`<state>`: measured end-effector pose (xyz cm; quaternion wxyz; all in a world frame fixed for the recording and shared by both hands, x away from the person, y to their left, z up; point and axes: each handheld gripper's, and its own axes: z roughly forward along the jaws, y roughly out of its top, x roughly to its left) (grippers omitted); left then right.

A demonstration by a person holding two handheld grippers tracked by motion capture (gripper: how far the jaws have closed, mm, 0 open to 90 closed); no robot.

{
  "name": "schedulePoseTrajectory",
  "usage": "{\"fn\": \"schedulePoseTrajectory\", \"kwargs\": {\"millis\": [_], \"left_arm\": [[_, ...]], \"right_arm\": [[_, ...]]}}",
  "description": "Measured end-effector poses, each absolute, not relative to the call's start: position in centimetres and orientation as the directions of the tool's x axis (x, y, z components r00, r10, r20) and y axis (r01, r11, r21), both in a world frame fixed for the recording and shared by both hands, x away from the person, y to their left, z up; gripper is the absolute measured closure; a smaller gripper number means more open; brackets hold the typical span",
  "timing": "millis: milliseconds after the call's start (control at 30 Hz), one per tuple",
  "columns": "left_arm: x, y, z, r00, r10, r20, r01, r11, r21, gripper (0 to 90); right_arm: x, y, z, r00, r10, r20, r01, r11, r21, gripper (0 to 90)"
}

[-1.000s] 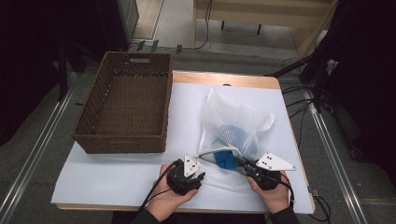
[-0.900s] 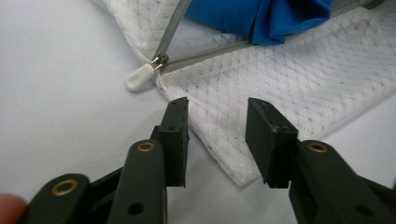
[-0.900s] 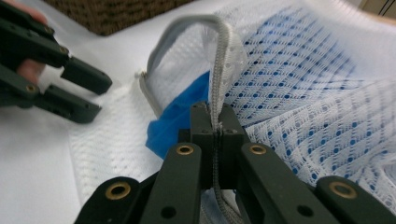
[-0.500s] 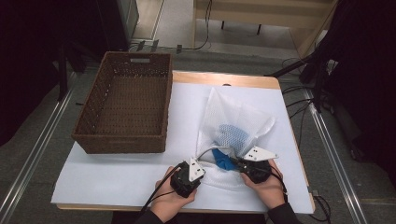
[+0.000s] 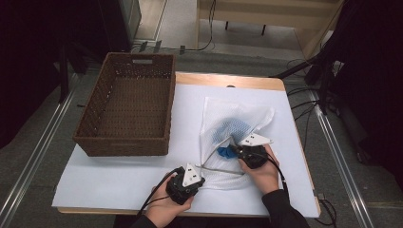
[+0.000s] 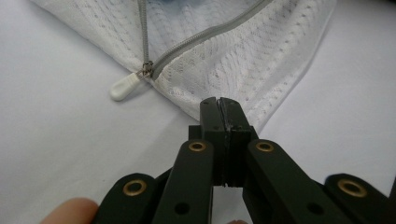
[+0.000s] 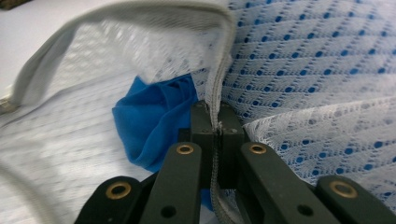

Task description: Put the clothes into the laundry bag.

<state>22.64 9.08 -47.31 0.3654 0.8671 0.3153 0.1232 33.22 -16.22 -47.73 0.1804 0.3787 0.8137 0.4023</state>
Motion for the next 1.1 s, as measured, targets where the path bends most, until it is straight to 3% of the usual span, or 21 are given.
{"fn": "schedulePoseTrajectory", "kwargs": {"millis": [200, 333, 467, 600, 767, 1033, 1100], "left_arm": [[22.5, 9.1, -47.4, 0.775, 0.631, -0.029, 0.447, -0.516, 0.731, 90.0], [22.8, 9.5, -47.2, 0.762, 0.642, -0.078, 0.471, -0.468, 0.748, 89.8], [23.0, 9.7, -47.2, 0.75, 0.654, -0.099, 0.489, -0.448, 0.748, 89.2], [23.1, 9.7, -47.2, 0.741, 0.665, -0.098, 0.497, -0.444, 0.746, 89.0], [23.3, 10.0, -47.2, 0.722, 0.684, -0.106, 0.521, -0.437, 0.733, 89.6], [23.2, 9.8, -47.3, 0.727, 0.679, -0.101, 0.519, -0.448, 0.728, 90.0], [23.2, 9.7, -47.3, 0.73, 0.677, -0.095, 0.517, -0.456, 0.724, 89.9]], "right_arm": [[33.8, -18.2, -47.3, -0.546, 0.838, 0.02, 0.529, 0.327, 0.783, 90.0], [32.5, -18.8, -46.5, -0.562, 0.827, -0.019, 0.504, 0.361, 0.785, 90.0], [30.0, -19.1, -45.6, -0.647, 0.762, -0.045, 0.437, 0.418, 0.796, 90.0], [29.2, -18.7, -46.2, -0.718, 0.695, -0.044, 0.449, 0.51, 0.733, 90.0], [29.9, -20.4, -47.3, -0.673, 0.739, -0.005, 0.522, 0.48, 0.705, 90.0], [29.2, -22.7, -47.7, -0.608, 0.787, -0.107, 0.514, 0.493, 0.701, 90.0], [29.0, -22.6, -47.4, -0.631, 0.775, -0.041, 0.505, 0.45, 0.737, 90.0]]}}
